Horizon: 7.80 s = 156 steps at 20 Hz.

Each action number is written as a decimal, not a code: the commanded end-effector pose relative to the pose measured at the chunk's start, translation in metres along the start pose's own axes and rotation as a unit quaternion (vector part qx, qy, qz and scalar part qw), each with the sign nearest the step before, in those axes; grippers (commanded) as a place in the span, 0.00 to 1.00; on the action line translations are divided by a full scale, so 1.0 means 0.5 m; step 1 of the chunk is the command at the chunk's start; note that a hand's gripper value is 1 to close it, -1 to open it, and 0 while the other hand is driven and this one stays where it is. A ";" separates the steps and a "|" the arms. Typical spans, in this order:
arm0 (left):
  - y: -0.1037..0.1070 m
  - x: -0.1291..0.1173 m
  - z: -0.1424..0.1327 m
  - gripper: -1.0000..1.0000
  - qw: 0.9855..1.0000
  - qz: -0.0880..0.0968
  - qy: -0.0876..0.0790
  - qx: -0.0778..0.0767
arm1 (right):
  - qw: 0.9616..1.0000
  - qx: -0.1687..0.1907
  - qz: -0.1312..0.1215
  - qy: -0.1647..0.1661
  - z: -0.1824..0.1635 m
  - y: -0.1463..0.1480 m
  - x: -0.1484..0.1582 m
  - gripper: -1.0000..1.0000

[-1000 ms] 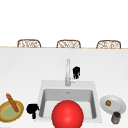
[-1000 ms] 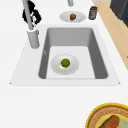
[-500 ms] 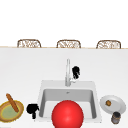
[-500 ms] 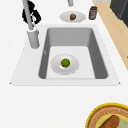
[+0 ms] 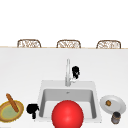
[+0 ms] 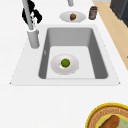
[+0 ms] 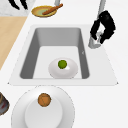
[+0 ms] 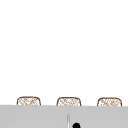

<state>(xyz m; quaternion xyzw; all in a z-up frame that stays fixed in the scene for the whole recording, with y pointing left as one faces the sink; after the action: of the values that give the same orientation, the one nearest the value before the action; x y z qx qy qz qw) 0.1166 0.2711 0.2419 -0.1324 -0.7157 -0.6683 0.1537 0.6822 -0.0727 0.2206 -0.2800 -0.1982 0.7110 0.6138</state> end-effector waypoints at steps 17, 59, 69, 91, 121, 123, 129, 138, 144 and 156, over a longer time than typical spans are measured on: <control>0.000 0.000 0.000 0.50 1.000 0.000 0.000 0.000 | 0.997 -0.062 -0.020 -0.047 0.147 -0.033 -0.112 0.00; 0.000 0.000 0.000 0.50 1.000 0.000 0.000 0.000 | 0.994 -0.101 -0.001 -0.047 0.409 0.370 -0.243 0.00; 0.000 0.000 0.000 0.50 1.000 0.000 0.000 0.000 | 0.993 -0.109 -0.002 -0.046 0.491 0.516 -0.239 0.00; 0.000 0.000 0.000 0.50 1.000 0.000 0.000 0.000 | 0.988 -0.116 0.049 -0.093 0.558 0.676 -0.117 0.00; 0.000 0.000 0.000 0.50 1.000 0.000 0.000 0.000 | 0.980 -0.099 0.050 -0.163 0.402 0.656 0.090 0.00; 0.000 0.000 0.000 0.50 1.000 0.000 0.000 0.000 | 0.980 -0.095 0.045 -0.167 0.379 0.655 0.117 0.00; 0.000 0.000 0.000 0.50 1.000 0.000 0.000 0.000 | 0.981 -0.089 0.060 -0.160 0.291 0.661 0.154 0.00; 0.000 0.000 0.000 0.50 1.000 0.000 0.000 0.000 | 0.982 -0.067 0.048 -0.168 0.188 0.669 0.176 0.00; 0.000 0.000 0.000 0.50 1.000 0.000 0.000 0.000 | 0.990 -0.056 0.015 -0.132 0.137 0.663 0.221 0.00; 0.000 0.000 0.000 0.50 1.000 0.000 0.000 0.000 | 0.994 -0.062 0.006 -0.094 0.086 0.662 0.244 0.00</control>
<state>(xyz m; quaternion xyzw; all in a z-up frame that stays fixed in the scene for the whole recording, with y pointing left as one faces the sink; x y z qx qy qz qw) 0.1166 0.2711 0.2419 -0.1324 -0.7157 -0.6683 0.1537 0.3891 -0.0118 0.0342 -0.2448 -0.3022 0.7420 0.5460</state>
